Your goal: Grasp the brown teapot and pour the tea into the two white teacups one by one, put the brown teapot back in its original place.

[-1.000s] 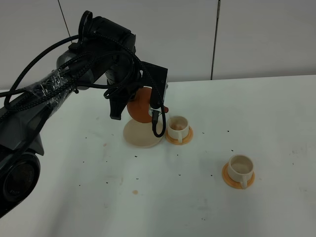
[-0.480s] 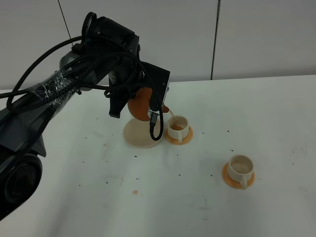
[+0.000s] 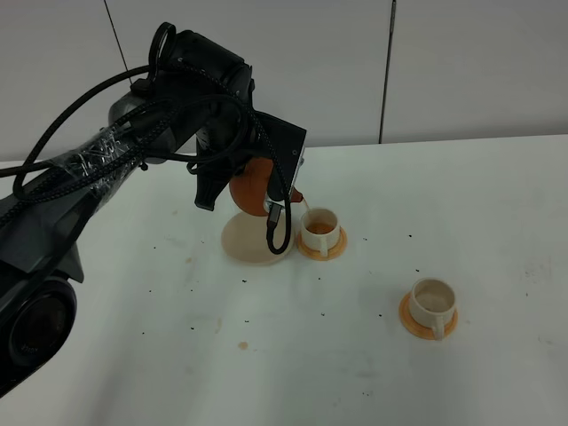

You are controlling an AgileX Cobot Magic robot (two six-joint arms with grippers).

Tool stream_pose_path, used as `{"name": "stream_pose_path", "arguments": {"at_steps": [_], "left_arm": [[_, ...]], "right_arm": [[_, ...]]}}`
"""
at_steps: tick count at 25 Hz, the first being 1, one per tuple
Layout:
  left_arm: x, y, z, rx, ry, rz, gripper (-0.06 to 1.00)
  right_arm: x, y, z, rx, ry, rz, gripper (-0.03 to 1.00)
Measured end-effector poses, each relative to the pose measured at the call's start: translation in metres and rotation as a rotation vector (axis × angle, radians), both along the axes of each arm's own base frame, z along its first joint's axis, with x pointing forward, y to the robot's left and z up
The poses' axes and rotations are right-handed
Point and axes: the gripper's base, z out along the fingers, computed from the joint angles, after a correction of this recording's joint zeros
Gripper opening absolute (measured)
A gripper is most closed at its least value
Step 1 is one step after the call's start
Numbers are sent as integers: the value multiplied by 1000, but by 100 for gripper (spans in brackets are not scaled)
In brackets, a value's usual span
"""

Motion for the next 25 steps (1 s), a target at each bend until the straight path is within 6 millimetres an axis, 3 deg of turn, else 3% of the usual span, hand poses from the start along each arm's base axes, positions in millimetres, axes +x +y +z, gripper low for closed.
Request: {"name": "stream_pose_path", "arguments": {"at_steps": [25], "left_arm": [[1,0,0,43,-16,-24,18]], "right_arm": [[0,0,0,0,0,0,23]]}}
